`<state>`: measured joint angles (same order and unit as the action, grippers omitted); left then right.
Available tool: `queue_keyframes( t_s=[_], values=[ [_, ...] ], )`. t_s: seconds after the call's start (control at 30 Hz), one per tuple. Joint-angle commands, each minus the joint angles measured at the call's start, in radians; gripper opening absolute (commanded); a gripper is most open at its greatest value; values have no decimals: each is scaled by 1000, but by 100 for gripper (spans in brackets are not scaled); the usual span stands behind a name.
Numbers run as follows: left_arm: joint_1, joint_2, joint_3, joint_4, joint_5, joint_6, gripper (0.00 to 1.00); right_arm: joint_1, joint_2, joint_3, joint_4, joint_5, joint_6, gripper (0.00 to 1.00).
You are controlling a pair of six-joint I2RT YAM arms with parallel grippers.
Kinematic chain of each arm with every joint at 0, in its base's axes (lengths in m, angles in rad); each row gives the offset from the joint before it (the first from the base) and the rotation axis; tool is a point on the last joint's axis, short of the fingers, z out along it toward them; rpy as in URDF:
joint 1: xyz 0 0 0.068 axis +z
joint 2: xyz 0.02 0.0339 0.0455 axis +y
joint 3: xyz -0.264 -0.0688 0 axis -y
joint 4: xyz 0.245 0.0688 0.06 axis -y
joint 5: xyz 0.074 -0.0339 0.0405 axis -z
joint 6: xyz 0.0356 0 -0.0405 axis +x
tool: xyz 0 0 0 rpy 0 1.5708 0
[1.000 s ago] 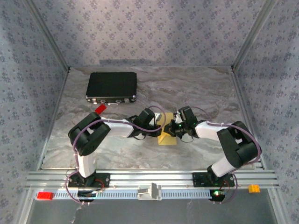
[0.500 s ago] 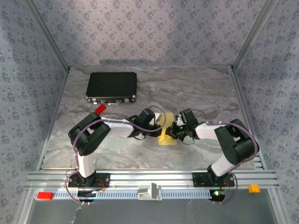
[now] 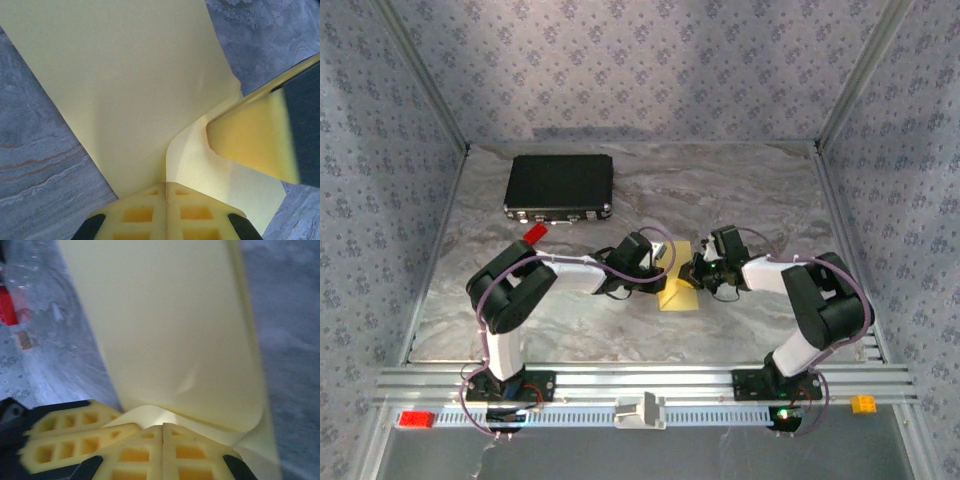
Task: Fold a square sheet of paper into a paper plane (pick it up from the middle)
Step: Fold the triangle a second time at the center of the table.
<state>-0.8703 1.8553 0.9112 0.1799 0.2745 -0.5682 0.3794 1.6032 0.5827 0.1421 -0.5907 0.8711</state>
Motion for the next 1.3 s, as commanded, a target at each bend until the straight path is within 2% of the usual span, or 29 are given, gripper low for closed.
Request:
queue_keyframes(
  t_s=[0.0, 0.4, 0.6, 0.8, 1.03, 1.27],
  values=[
    [8, 28, 0, -49, 4, 15, 4, -8, 33, -37, -8, 23, -20, 2],
    [13, 24, -5, -56, 5, 16, 4, -53, -34, 39, -65, -26, -48, 3],
    [12, 26, -5, -54, 8, 16, 3, -89, 47, -23, 16, -28, -43, 2],
    [13, 28, -5, -54, 8, 19, 3, -140, 52, -98, 112, -47, 4, 2],
    [14, 28, -6, -57, 11, 18, 3, -166, 19, -81, 113, -21, 18, 3],
    [14, 24, -10, -55, 12, 17, 3, -159, -81, -66, 118, -3, 29, 4]
  ],
)
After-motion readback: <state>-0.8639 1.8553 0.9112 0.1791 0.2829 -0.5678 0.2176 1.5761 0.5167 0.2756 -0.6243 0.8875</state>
